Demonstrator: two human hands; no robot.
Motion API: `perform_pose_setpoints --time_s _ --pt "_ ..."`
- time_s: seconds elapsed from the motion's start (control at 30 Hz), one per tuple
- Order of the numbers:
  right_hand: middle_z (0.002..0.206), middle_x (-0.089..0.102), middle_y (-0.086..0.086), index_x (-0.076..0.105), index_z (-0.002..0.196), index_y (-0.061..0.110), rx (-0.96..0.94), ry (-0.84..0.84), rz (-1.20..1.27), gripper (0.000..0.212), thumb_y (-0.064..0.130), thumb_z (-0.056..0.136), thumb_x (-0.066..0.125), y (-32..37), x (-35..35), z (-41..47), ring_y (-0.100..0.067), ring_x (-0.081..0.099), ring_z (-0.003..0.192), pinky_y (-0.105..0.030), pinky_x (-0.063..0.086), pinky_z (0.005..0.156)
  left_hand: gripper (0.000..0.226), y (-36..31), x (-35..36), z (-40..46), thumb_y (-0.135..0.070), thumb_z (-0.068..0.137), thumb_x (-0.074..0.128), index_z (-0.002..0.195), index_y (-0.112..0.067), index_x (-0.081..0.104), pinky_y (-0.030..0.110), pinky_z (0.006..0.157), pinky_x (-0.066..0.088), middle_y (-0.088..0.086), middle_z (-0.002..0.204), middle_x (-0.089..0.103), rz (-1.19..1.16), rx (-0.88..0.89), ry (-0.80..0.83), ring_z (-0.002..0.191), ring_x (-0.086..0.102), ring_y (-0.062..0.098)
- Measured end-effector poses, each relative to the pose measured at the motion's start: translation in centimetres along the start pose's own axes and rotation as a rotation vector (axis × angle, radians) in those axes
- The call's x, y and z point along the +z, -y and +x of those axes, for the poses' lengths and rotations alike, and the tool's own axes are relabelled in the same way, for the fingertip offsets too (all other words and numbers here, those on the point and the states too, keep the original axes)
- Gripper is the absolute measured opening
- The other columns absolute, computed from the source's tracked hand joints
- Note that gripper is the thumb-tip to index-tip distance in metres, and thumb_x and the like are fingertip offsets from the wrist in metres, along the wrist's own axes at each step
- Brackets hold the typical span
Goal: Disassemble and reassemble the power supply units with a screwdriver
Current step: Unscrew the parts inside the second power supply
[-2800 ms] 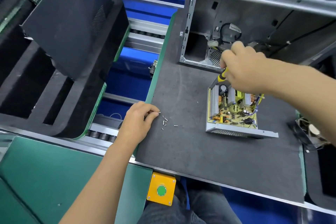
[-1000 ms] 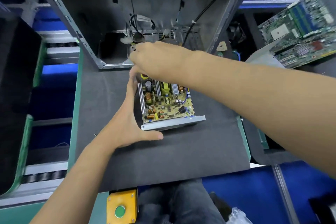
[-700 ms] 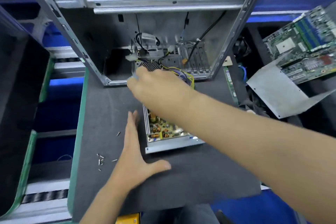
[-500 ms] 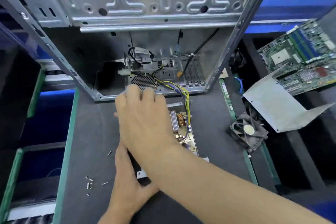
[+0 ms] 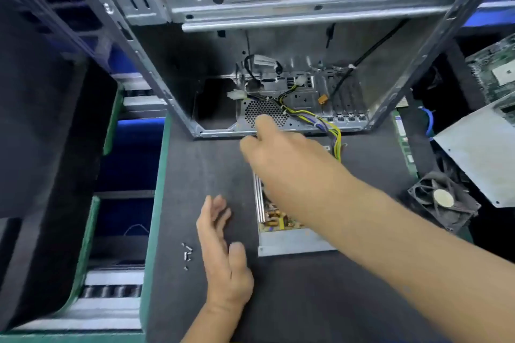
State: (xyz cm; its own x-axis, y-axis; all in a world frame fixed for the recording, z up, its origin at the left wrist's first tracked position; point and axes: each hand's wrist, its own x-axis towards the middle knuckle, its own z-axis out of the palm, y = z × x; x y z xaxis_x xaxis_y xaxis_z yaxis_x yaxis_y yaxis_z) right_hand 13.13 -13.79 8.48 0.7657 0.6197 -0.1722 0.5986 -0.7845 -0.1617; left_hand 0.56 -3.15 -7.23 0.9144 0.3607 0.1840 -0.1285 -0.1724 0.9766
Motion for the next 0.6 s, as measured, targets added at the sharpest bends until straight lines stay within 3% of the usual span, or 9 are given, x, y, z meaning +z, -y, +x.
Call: perform_pose_setpoints --time_s 0.03,0.1,0.13,0.23,0.33,0.4,0.5,0.6 --pt "0.097 0.029 -0.004 0.045 0.108 0.015 0.015 -0.05 -0.051 0.009 0.02 0.101 0.042 -0.9 -0.2 0.3 -0.028 0.054 0.075 -0.032 0.029 0.053 0.049 -0.5 0.2 -0.6 -0.044 0.1 0.039 0.147 -0.03 0.036 0.046 0.103 0.045 0.006 0.137 0.052 0.013 -0.058 -0.076 0.125 0.053 0.026" --pt "0.091 0.039 -0.001 0.047 0.113 0.019 -0.004 -0.047 -0.125 0.037 0.047 0.1 0.026 -1.6 -0.4 0.3 -0.033 0.061 0.09 -0.035 0.036 0.062 0.034 -0.8 -0.3 -1.6 -0.033 0.1 0.038 0.133 -0.031 0.048 0.043 0.092 0.051 -0.007 0.119 0.063 0.062 -0.095 -0.225 0.109 0.062 0.018" --pt "0.091 0.045 0.0 0.047 0.11 0.021 -0.013 -0.039 -0.114 0.039 0.053 0.098 0.026 -1.8 -0.3 0.4 -0.034 0.059 0.09 -0.036 0.038 0.064 0.028 -1.0 -0.7 -1.6 -0.034 0.1 0.039 0.124 -0.032 0.054 0.039 0.087 0.053 -0.011 0.111 0.067 0.117 -0.111 -0.212 0.103 0.065 0.015" --pt "0.101 0.044 0.0 0.048 0.104 0.019 -0.149 -0.035 0.045 0.02 0.035 0.094 0.042 -2.5 -0.5 0.6 -0.026 0.051 0.082 -0.038 0.041 0.069 0.027 -2.3 0.0 -3.0 -0.034 0.102 0.041 0.106 -0.026 0.067 0.024 0.083 0.052 -0.013 0.099 0.072 0.236 -0.13 -0.015 0.095 0.068 0.005" --pt "0.098 0.041 0.003 0.059 0.1 0.022 -0.131 0.001 0.045 0.015 0.028 0.093 0.048 -3.0 -0.4 0.9 -0.025 0.054 0.082 -0.037 0.044 0.073 0.032 -2.0 -0.1 -3.2 -0.026 0.099 0.044 0.099 -0.009 0.072 0.013 0.084 0.046 -0.007 0.096 0.072 0.232 -0.063 0.014 0.093 0.065 0.002" --pt "0.088 0.046 0.004 0.061 0.095 0.024 -0.093 -0.049 0.003 0.024 0.043 0.091 0.048 -3.4 -0.5 1.3 -0.027 0.057 0.086 -0.035 0.043 0.071 0.032 -1.7 -0.2 -3.5 -0.025 0.098 0.049 0.094 -0.003 0.071 0.016 0.083 0.048 0.0 0.093 0.071 0.263 0.039 0.035 0.088 0.065 0.011" --pt "0.086 0.055 -0.001 0.056 0.094 0.025 -0.031 -0.019 -0.166 0.051 0.065 0.086 0.026 -3.7 -0.4 1.4 -0.033 0.059 0.082 -0.036 0.044 0.067 0.033 -1.5 0.5 -4.7 -0.027 0.1 0.058 0.085 0.0 0.07 0.026 0.075 0.052 0.004 0.085 0.069 0.304 0.17 0.055 0.078 0.064 0.02" --pt "0.098 0.046 -0.004 0.055 0.105 0.018 -0.14 -0.016 -0.111 0.037 0.048 0.094 0.037 -3.6 0.7 0.3 -0.027 0.052 0.074 -0.042 0.048 0.071 0.03 -1.3 1.3 -5.7 -0.026 0.099 0.061 0.081 -0.003 0.068 0.026 0.07 0.051 0.001 0.081 0.065 0.297 0.216 0.084 0.073 0.061 0.018"
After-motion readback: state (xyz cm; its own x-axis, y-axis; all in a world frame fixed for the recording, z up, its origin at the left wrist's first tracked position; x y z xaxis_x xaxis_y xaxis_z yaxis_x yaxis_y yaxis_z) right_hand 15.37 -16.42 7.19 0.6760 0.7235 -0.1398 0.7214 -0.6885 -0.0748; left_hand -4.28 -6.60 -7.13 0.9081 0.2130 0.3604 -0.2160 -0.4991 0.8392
